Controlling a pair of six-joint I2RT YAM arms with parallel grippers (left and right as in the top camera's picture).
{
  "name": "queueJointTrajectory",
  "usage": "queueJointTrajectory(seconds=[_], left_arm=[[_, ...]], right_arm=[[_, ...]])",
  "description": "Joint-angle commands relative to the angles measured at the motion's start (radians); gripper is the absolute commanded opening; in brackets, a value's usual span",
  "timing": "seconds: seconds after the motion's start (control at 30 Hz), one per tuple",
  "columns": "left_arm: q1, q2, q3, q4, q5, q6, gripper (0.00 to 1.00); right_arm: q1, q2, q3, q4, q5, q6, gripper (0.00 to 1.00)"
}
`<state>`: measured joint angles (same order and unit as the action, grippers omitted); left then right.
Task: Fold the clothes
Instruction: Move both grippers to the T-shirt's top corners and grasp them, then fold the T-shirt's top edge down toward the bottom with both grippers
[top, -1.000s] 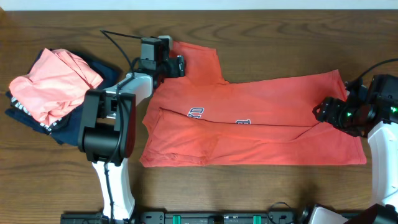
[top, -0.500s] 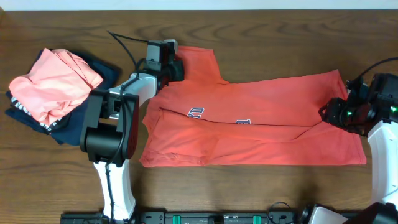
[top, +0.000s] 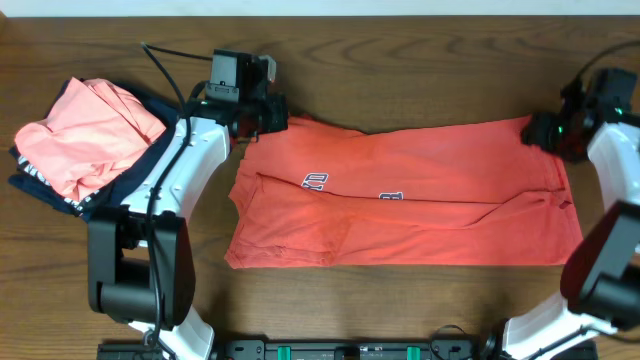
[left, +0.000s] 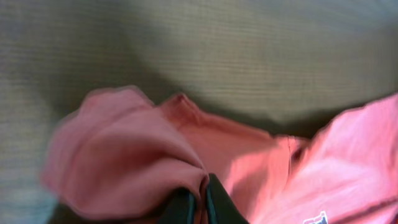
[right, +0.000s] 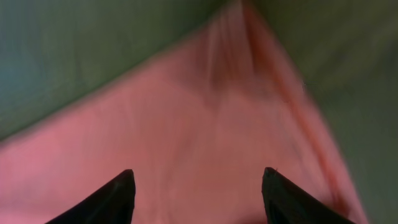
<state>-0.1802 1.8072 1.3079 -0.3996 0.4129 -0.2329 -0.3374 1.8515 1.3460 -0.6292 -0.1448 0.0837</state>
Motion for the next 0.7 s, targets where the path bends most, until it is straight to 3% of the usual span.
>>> queueJointTrajectory(seconds=[0.0, 0.13, 0.5, 0.53, 0.6, 0.67], left_arm=[[0.002, -0.006, 0.007, -0.055, 0.018, -0.001, 0.06], [0.002, -0.006, 0.007, -0.119, 0.018, 0.000, 0.06], [0.002, -0.006, 0.007, -0.128, 0.017, 0.000, 0.06], [0.002, -0.006, 0.007, -0.128, 0.017, 0.000, 0.06], [0.002, -0.006, 0.007, -0.127, 0.018, -0.001, 0.06], [0.002, -0.006, 0.007, -0.127, 0.017, -0.001, 0.06]], right_arm=[[0.023, 0.077, 0.040, 0.059, 0.044, 0.019, 0.65], [0.023, 0.163, 0.040, 0.150, 0.142, 0.110, 0.66], [0.024, 0.296, 0.040, 0.327, 0.142, 0.139, 0.64], [0.024, 0.301, 0.040, 0.330, 0.141, 0.140, 0.61], [0.023, 0.302, 0.040, 0.332, 0.142, 0.132, 0.45], [0.020, 0.297, 0.045, 0.320, 0.142, 0.117, 0.16]])
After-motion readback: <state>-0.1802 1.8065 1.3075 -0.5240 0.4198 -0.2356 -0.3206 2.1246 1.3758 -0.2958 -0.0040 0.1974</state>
